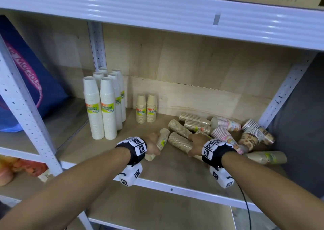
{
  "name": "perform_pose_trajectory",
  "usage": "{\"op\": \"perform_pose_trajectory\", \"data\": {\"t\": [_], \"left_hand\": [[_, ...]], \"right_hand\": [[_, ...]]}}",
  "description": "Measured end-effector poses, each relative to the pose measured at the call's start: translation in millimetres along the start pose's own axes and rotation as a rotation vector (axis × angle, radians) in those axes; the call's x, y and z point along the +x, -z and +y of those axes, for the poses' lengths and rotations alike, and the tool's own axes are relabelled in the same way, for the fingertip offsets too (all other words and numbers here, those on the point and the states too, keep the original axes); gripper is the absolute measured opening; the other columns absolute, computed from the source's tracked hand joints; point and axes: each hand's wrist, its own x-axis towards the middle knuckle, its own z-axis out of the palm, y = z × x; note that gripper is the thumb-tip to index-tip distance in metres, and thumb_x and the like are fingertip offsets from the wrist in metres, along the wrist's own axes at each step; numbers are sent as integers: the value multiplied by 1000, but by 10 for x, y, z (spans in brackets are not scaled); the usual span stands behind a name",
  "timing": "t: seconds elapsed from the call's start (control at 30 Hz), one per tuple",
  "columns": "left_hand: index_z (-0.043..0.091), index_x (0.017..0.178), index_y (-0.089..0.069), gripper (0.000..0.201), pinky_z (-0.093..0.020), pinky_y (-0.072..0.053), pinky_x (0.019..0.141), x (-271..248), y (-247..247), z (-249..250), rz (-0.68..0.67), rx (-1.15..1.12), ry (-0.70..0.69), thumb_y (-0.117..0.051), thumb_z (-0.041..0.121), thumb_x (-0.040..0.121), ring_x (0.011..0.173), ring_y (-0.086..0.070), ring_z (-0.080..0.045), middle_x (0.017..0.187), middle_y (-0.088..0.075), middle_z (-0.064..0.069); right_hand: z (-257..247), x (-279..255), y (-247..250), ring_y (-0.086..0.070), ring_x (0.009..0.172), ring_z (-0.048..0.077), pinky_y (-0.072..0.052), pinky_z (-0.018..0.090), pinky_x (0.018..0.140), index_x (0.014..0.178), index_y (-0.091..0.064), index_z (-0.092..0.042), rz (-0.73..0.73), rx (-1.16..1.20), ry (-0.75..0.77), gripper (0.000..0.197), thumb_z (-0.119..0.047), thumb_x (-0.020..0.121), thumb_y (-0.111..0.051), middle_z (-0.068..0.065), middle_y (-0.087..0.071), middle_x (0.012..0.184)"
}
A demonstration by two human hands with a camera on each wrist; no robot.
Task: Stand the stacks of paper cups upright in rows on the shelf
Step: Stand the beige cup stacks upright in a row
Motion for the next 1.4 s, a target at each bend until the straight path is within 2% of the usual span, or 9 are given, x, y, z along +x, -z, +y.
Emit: {"op": "perform_pose_trajectory", "data": {"t": [0.13, 0.27, 0.4, 0.5, 0.6, 0.87, 1.0, 1.2, 1.4], "left_hand": [[19, 146, -40, 73, -30, -52, 71, -9, 323, 80, 18, 56, 3, -72, 29, 81, 109, -59, -24, 131, -54, -4], [9, 121, -62, 45, -34, -55, 76, -12, 624, 158, 105, 119, -29, -71, 28, 80, 98, -64, -24, 116, -64, -7], [19, 92, -53, 22, -22, -41, 61, 26, 837, 249, 225, 143, -80, -72, 16, 82, 80, -52, -18, 93, -53, -2], [17, 93, -57, 16, -23, -44, 63, 54, 946, 325, 253, 148, -107, -69, 11, 85, 72, -50, -15, 84, -52, -4], [7, 110, -68, 27, -28, -51, 72, 85, 1016, 359, 212, 106, -156, -72, 7, 83, 85, -56, -19, 101, -59, -6], [13, 114, -64, 35, -26, -49, 71, 210, 1011, 399, 211, 78, -228, -74, 9, 81, 95, -59, -19, 104, -56, 0], [16, 122, -62, 42, -31, -53, 83, 231, 1009, 398, 220, 64, -248, -72, 10, 82, 109, -59, -23, 120, -58, -3], [13, 127, -61, 45, -29, -51, 79, 239, 1037, 414, 250, 58, -268, -71, 11, 84, 106, -59, -22, 122, -60, -5], [13, 128, -63, 46, -33, -55, 86, 258, 1038, 413, 252, 62, -268, -72, 11, 83, 106, -62, -23, 121, -63, -5]], "right_hand": [[-19, 32, 266, -61, 99, 21, -48, 27, 72, 121, -58, -15, 5, 2, 26, 57, -37, 72, -79, 3, -62, 114], [-42, 78, 522, -60, 86, 18, -45, 27, 66, 106, -61, -15, 57, 58, 26, 41, -32, 72, -77, 3, -63, 104], [-129, 134, 734, -58, 88, 18, -39, 22, 58, 116, -63, -7, 113, 84, 31, 44, -20, 76, -76, 9, -61, 116], [-204, 186, 839, -50, 90, 13, -32, 15, 51, 120, -61, -12, 167, 109, 46, 45, -16, 79, -75, 4, -56, 118], [-301, 263, 894, -52, 94, 14, -30, 14, 52, 118, -62, -15, 210, 119, 83, 43, -12, 77, -74, 5, -55, 123], [-546, 369, 927, -61, 102, 23, -41, 24, 69, 119, -62, -12, 149, 96, 155, 47, -15, 75, -77, 2, -57, 105], [-566, 397, 951, -58, 86, 19, -39, 22, 55, 117, -62, -13, 135, 108, 186, 48, -18, 71, -78, 0, -59, 96], [-555, 393, 1047, -59, 87, 17, -41, 20, 55, 117, -62, -14, 112, 102, 196, 47, -17, 73, -78, -5, -58, 86], [-543, 451, 1054, -61, 82, 22, -45, 27, 61, 85, -66, -9, 151, 97, 153, 26, -28, 74, -80, 3, -61, 81]]}}
